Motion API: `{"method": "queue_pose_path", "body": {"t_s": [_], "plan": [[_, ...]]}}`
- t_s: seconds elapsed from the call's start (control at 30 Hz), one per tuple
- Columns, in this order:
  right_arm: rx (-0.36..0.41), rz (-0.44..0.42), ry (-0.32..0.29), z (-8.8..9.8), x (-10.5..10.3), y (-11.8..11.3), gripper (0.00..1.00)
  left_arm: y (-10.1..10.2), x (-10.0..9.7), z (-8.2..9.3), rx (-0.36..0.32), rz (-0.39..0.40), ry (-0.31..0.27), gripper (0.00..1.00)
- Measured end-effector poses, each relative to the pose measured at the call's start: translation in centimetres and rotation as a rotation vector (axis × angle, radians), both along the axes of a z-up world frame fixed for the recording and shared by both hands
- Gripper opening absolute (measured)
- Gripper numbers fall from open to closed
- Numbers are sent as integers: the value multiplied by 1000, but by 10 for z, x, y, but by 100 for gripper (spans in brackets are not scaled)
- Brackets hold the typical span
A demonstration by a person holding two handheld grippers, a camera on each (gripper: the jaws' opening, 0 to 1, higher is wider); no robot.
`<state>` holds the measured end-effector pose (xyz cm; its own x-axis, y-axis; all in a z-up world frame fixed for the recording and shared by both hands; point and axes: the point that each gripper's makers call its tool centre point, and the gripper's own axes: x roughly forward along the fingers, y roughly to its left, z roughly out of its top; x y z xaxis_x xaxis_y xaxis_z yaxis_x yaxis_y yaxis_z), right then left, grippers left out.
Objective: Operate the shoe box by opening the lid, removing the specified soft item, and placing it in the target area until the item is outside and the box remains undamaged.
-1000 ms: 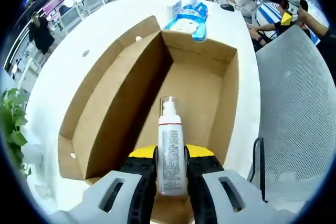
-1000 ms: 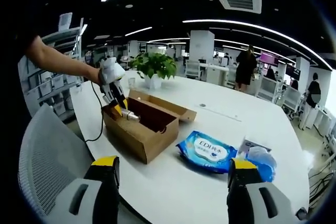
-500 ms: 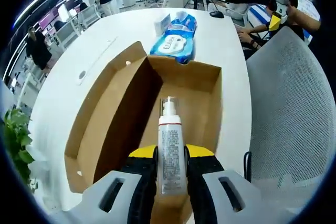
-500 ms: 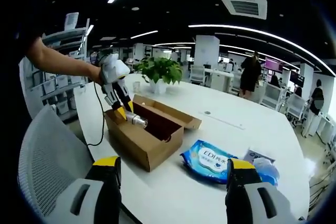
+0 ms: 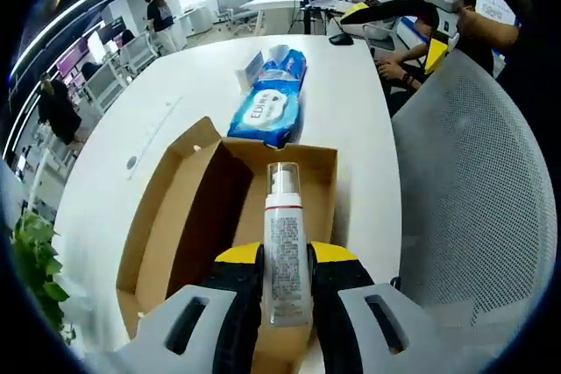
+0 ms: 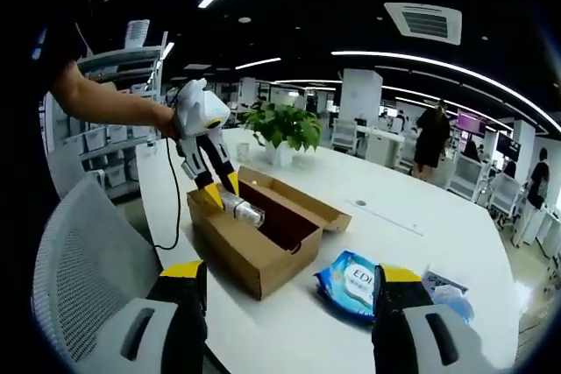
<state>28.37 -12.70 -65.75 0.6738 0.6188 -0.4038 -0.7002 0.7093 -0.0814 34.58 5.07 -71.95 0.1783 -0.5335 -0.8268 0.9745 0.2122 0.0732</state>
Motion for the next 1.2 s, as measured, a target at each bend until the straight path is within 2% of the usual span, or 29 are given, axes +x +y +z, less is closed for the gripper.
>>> {"method": "queue_pose_path", "body": {"t_s": [0.17,0.33,0.6,1.0,1.2], "plan": [[5,27,-9,3,-2,9,76,-13,-8,9,-22,-33,-19,18],[11,59,-27,7,-3,16,71,-23,-14,17,-41,-60,-33,18],[-1,112,-56,9,-4,27,64,-34,-21,20,-58,-100,-46,18],[7,161,-54,7,-4,36,55,-53,-32,29,-102,-174,-63,18],[23,179,-43,5,-3,39,52,-62,-41,34,-134,-205,-46,18]]}}
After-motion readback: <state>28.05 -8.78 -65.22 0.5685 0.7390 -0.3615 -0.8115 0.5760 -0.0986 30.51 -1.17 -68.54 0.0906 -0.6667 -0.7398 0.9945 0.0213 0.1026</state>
